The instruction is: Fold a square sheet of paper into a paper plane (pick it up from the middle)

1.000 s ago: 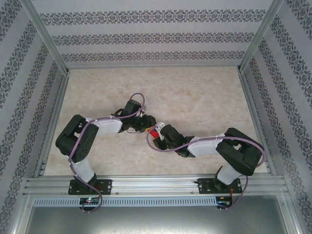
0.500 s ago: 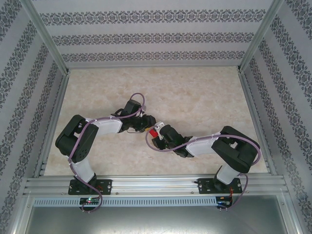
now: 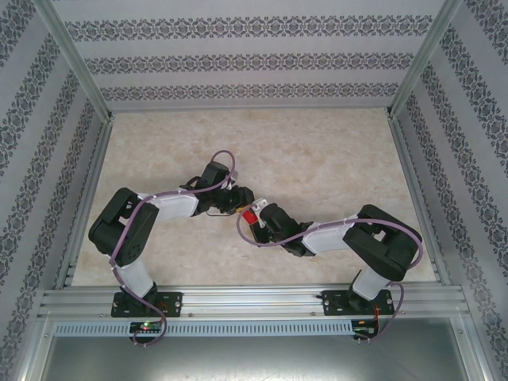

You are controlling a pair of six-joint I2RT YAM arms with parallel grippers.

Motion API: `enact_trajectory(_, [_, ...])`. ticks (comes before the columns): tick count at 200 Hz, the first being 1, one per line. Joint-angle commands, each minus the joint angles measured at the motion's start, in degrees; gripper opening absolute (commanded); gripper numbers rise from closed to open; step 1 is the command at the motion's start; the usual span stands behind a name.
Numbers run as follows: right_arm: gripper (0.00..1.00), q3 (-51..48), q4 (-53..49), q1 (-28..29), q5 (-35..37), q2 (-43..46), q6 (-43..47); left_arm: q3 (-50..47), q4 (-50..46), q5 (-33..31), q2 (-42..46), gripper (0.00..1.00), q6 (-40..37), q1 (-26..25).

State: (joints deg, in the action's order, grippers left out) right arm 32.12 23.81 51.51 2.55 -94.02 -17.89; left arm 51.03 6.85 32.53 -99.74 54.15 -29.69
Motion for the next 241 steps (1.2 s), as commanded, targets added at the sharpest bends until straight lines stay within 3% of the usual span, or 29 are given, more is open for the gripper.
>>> enact_trajectory(1, [0.01, 0.0, -0.1, -0.7, -0.7, 1.0, -1.7, 0.0, -0.3, -1.5, 3.5, 0.43, -1.7, -0.7])
enact_trajectory(65, [0.00, -1.7, 5.6, -6.7, -20.5, 2.5, -13.9, -2.2, -7.1, -10.6, 13.1, 0.51, -4.6, -0.2])
enact_trajectory(108, [0.00, -4.0, 13.9, -10.8, -29.1, 0.1, -21.9, -4.4, -8.0, -13.0, 17.0, 0.52, -4.5, 0.0])
enact_trajectory(194, [0.00, 1.8, -1.1, -6.5, -21.0, -2.1, -16.4, -7.5, -6.2, -9.5, 17.6, 0.51, -4.2, 0.0])
enact_trajectory(241, [0.05, 3.4, -4.0, -4.0, -17.0, -2.5, -13.6, -8.1, -6.4, -10.7, 16.3, 0.57, -0.6, 0.1])
